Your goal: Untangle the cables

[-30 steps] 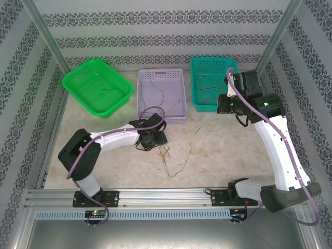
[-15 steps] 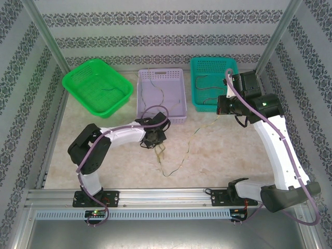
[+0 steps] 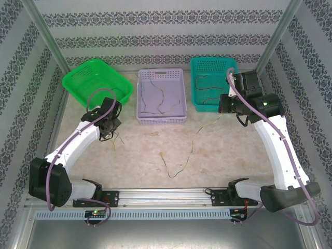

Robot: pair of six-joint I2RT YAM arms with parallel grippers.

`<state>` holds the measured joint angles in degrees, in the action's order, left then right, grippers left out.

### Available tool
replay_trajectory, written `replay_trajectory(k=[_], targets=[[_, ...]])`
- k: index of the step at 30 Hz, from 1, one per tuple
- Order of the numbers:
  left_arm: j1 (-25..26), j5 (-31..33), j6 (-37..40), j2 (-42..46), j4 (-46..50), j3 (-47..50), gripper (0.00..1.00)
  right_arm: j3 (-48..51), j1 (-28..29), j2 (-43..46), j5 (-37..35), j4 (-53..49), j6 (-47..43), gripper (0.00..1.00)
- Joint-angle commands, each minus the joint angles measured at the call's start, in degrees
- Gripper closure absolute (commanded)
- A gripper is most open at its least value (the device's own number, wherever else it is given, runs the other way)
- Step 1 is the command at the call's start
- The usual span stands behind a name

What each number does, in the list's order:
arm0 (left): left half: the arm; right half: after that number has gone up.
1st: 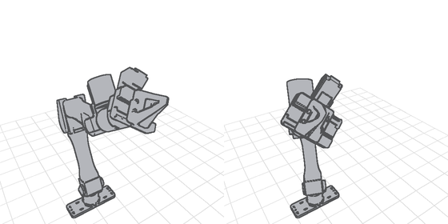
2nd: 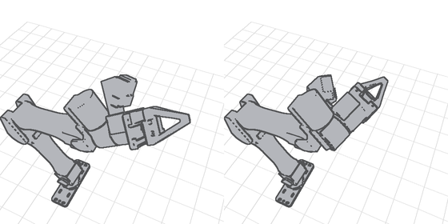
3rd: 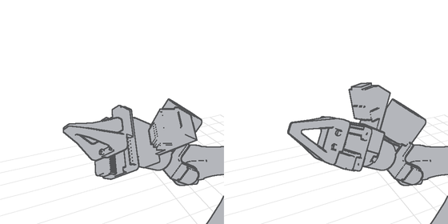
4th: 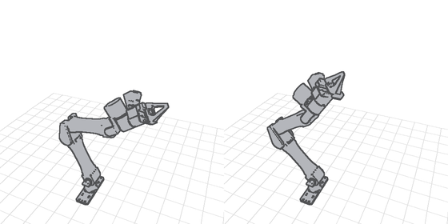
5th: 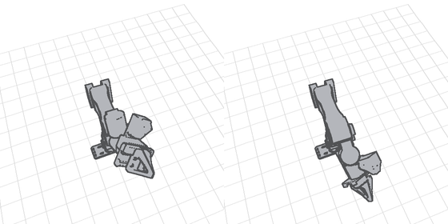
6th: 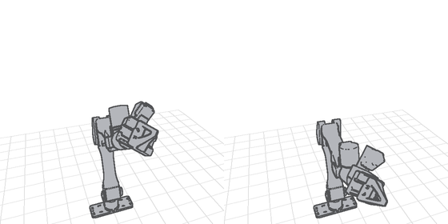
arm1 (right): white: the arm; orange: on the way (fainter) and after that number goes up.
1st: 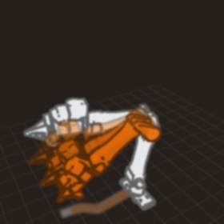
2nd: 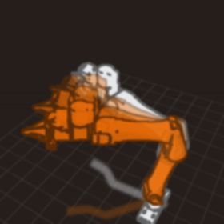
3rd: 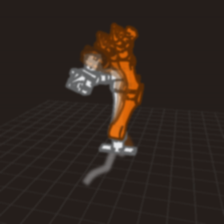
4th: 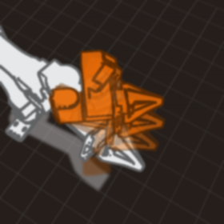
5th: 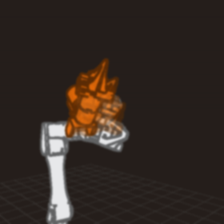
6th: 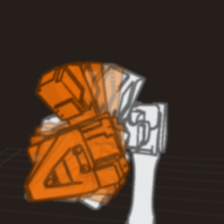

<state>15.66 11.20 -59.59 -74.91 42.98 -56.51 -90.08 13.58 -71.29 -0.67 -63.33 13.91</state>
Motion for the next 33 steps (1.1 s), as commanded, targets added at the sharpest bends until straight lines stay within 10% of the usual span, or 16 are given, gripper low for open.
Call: replay_trajectory(k=[1,11,24,28,33], targets=[[-0.09,-6.4,2.66,-0.45,-0.28,3.58,1.0,-4.07,-0.76,-0.12,2.32,1.16,3.14,1.0],[1.67,-17.78,-1.81,-5.42,-5.43,2.71,0.36,-12.63,-1.58,-1.92,5.67,2.95,11.94,1.0],[16.83,-17.03,-31.36,4.0,5.28,-11.29,0.18,-16.73,-5.06,-3.57,6.15,8.98,19.44,1.0],[23.79,-15.81,-44.06,5.33,-0.56,-10.33,0.0,-16.15,-5.23,-4.51,5.94,11.7,21.63,1.0],[27.01,-14.9,-52.03,1.79,-10.83,-9.24,0.0,-14.25,-5.23,-4.87,8.3,13.77,24.12,1.0]])
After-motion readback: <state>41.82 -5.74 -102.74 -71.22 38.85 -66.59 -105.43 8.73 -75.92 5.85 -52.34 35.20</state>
